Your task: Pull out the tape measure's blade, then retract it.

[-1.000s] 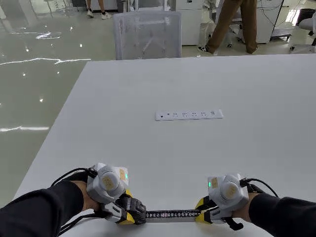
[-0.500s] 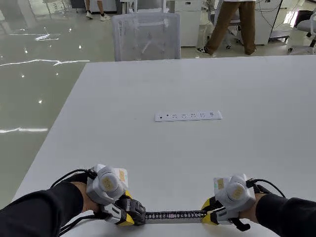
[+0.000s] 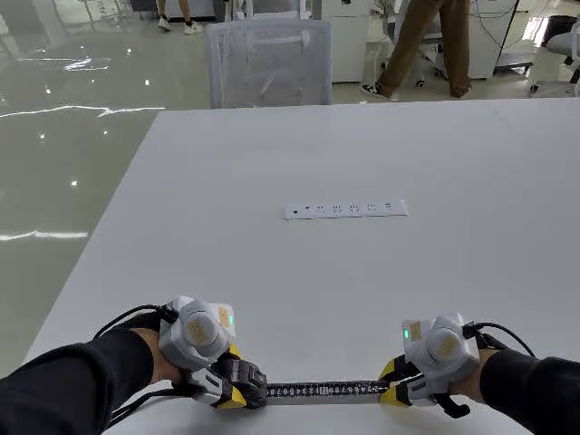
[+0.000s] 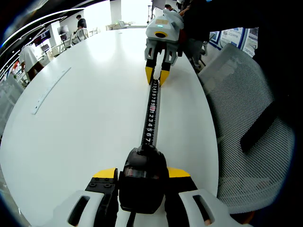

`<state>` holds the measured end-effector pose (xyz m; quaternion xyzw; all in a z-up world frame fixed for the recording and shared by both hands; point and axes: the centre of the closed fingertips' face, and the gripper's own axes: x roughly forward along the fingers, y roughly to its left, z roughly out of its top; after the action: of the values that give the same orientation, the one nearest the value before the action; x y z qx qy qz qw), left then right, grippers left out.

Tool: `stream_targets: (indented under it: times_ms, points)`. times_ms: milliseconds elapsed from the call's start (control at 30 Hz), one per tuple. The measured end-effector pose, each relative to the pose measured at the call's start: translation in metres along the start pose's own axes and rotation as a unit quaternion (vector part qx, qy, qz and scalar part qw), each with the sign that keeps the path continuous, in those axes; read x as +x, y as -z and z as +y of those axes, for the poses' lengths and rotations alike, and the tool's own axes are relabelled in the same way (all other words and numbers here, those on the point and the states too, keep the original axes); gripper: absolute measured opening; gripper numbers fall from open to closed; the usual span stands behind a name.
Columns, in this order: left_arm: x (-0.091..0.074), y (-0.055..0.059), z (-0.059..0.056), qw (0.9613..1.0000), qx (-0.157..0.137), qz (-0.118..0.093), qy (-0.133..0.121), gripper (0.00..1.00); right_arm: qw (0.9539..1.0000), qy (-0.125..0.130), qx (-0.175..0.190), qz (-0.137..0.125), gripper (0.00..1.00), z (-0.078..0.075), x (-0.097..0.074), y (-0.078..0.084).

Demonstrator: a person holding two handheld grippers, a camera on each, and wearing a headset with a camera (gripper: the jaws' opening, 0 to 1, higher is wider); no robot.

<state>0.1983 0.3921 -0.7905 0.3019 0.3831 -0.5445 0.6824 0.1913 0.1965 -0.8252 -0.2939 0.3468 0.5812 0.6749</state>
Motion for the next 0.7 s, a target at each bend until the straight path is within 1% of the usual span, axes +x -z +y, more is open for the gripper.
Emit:
stream_targets:
  times_ms: [367,700]
  points:
    - [0.000,-0.001,-0.001,1.0000,-0.002,-0.001,-0.001,0.34,1.0000,0.003,0.005,0.006,0.11,-0.003,-0.009,0.012]
    - [0.000,-0.001,-0.001,1.0000,-0.004,-0.003,-0.003,0.34,0.9999,0.001,0.010,0.011,0.10,-0.003,-0.014,0.019]
